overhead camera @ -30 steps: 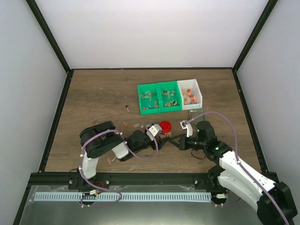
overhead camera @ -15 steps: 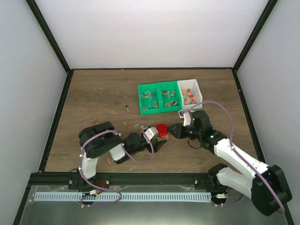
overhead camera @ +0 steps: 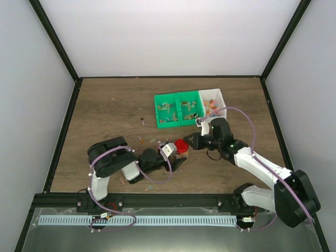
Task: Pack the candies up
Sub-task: Screw the bottle lid onto the packing bottle.
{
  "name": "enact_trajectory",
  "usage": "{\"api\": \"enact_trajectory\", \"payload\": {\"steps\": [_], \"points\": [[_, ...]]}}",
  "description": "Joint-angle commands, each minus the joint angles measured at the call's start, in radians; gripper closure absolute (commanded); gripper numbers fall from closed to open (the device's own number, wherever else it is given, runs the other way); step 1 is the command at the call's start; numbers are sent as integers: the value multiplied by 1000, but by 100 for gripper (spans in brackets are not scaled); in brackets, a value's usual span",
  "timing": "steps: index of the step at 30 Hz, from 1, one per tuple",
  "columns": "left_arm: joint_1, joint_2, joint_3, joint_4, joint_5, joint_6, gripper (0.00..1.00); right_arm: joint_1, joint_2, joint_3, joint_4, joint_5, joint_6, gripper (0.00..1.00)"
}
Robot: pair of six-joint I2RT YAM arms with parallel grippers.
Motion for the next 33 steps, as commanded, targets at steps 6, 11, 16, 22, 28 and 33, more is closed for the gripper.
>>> {"api": "enact_trajectory", "payload": {"steps": [6,11,16,22,28,33], "points": [[0,54,-5,-188,6,-58,29,22,-38,-62,8,-79,35,99],[13,60,28,-231,-13,-81,31,25,-118,-135,-18,-106,59,99],[20,73,59,-276,-29,-87,31,37,-210,-187,-57,-114,84,99],[21,86,78,-280,-19,-106,31,42,-321,-229,-114,-116,105,99],[22,93,65,-249,-19,-108,31,44,-389,-221,-180,-72,97,99],[21,83,6,-202,-3,-103,31,30,-371,-145,-205,24,79,98]]}}
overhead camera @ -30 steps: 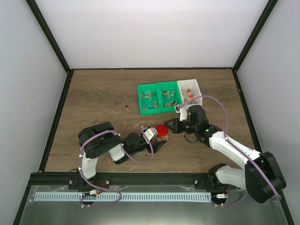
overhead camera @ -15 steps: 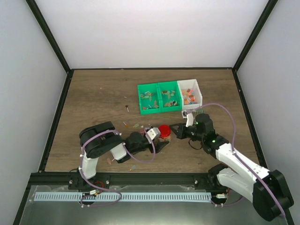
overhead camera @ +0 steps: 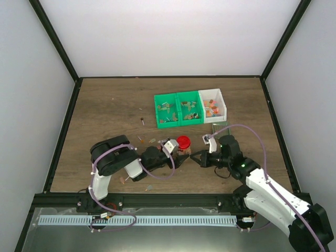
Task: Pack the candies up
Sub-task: Screw the bottle lid onto the packing bottle.
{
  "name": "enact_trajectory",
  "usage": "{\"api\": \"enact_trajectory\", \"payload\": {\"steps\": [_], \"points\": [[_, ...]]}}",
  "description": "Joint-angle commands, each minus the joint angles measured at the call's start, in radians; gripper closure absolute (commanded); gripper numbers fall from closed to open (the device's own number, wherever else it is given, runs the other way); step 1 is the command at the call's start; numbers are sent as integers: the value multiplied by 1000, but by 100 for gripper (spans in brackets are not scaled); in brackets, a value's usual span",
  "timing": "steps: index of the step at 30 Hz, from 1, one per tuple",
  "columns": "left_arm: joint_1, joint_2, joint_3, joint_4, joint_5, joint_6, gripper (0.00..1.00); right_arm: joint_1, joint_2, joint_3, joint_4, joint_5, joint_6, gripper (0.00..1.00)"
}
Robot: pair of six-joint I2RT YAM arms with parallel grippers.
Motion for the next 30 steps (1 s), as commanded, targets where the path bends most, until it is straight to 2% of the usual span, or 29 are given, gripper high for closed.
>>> {"api": "enact_trajectory", "payload": {"steps": [1,3,7,17,21,30], "points": [[8,42,-86,-166,7,-24,31,-14,26,98,-33,69,-28,95],[8,32,-104,-177,16,-13,31,-29,72,120,-11,88,-40,87],[6,19,-130,-192,40,23,31,-37,162,160,68,83,-60,80],[7,-9,-121,-272,39,76,31,-37,360,251,179,29,-128,78],[7,-8,-119,-273,40,79,31,-37,367,280,172,51,-139,78],[7,-2,-120,-264,46,66,31,-28,374,261,202,-55,-149,78]]}}
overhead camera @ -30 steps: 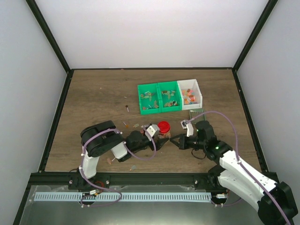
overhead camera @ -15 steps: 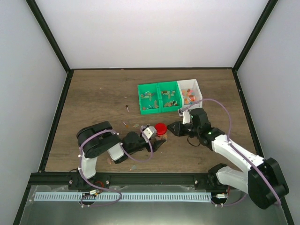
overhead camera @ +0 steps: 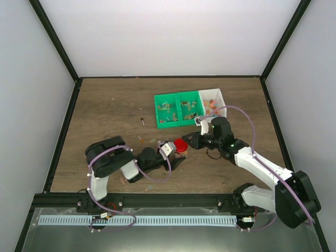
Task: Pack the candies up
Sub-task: Screw the bottle lid onto the packing bottle.
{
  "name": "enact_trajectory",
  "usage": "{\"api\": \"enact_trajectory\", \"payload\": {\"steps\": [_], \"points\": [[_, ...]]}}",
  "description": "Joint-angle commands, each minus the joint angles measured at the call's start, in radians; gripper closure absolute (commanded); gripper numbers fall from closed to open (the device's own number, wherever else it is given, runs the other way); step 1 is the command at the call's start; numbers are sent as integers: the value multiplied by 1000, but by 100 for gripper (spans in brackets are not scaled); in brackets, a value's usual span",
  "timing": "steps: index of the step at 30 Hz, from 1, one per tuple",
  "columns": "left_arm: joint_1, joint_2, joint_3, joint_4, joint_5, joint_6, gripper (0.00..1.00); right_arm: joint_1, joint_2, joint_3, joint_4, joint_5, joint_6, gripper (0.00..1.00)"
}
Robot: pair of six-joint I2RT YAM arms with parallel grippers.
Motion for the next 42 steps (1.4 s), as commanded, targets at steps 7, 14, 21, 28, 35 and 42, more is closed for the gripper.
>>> {"api": "enact_trajectory", "payload": {"steps": [7,14,21,28,35,42], "points": [[-3,62,-35,-242,31,-34,31,12,7,-24,22,-41,-58,77],[-2,82,-29,-226,41,-41,31,12,55,-19,47,-47,-95,75],[-1,85,-29,-226,35,-39,32,12,85,-15,68,-81,-87,83],[6,84,-12,-256,27,-44,32,13,71,-50,62,-136,-62,94],[20,84,5,-278,-38,-90,32,13,48,-121,59,-198,-46,97],[33,81,48,-348,-59,-101,34,15,-52,-200,55,-222,2,99]]}}
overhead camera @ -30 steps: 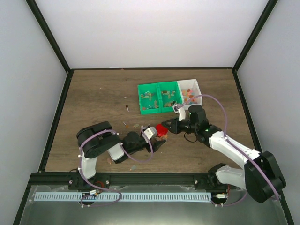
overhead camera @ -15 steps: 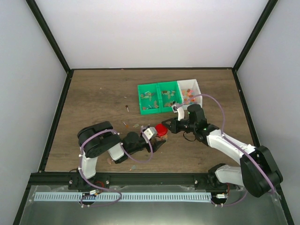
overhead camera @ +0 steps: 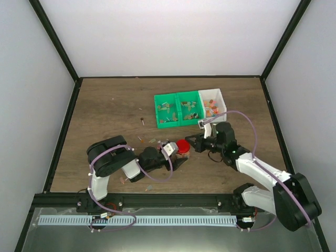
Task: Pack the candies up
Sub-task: Screw the bottle lid onto the packing bottle.
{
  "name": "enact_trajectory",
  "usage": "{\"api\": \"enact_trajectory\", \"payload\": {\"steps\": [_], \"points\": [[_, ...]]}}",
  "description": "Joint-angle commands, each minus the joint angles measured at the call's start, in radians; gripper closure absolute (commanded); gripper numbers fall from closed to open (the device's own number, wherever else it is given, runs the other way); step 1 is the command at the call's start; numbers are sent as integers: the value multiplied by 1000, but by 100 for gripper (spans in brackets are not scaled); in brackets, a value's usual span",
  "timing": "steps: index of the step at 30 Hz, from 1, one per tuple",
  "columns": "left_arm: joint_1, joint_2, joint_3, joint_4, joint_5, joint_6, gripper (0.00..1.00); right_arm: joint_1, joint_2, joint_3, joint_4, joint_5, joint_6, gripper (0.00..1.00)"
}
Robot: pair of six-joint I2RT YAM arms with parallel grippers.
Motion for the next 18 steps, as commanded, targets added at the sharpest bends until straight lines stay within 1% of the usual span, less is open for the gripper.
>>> {"api": "enact_trajectory", "payload": {"steps": [1,5,18], "points": [[32,63,28,-358,-85,-103,34,43,-59,-84,-141,-191,46,99],[42,67,54,-382,-85,-104,34,53,-98,-130,-117,-209,87,99],[46,102,93,-397,-86,-117,35,62,-223,-193,-150,-220,130,99]]}}
